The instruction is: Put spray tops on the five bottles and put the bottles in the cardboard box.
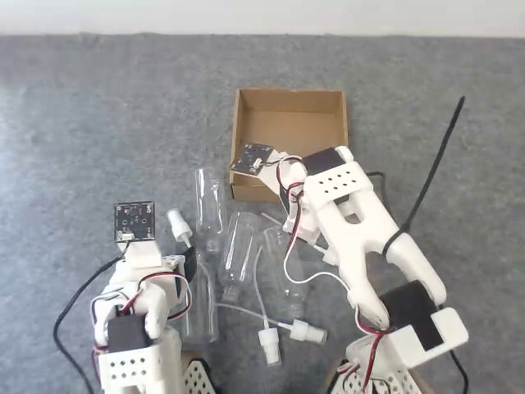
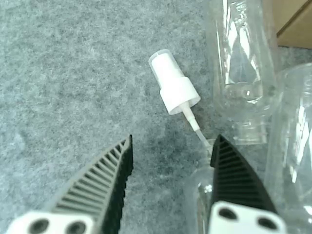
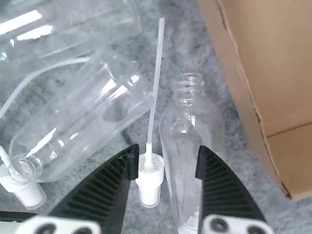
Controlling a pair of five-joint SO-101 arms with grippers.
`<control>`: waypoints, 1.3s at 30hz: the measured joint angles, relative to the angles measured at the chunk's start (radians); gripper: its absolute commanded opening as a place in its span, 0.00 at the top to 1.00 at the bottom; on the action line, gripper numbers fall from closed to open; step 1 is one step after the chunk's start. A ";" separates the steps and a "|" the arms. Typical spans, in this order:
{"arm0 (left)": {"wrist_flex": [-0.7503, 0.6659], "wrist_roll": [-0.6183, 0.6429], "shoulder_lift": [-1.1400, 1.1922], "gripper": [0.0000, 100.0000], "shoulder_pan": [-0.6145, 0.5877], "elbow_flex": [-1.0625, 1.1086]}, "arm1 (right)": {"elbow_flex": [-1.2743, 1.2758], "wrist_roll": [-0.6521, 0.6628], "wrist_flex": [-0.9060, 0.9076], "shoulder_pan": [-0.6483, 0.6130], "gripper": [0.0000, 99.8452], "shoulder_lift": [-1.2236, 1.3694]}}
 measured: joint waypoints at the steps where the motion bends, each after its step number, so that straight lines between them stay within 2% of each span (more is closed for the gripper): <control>1: 0.000 0.000 0.000 0.75 0.000 0.000 | -0.006 0.005 0.000 0.002 0.83 0.006; 9: 0.000 0.000 0.000 0.75 0.000 0.000 | -0.040 0.058 -0.006 0.017 0.83 0.051; 18: 0.000 0.000 0.000 0.75 0.000 0.000 | -0.095 0.069 -0.006 0.091 0.82 0.153; 24: 0.000 0.000 0.000 0.75 0.000 0.000 | -0.097 0.071 0.002 0.089 0.73 0.164; 39: 0.000 0.000 0.000 0.75 0.000 0.000 | -0.063 0.072 0.083 0.091 0.74 0.184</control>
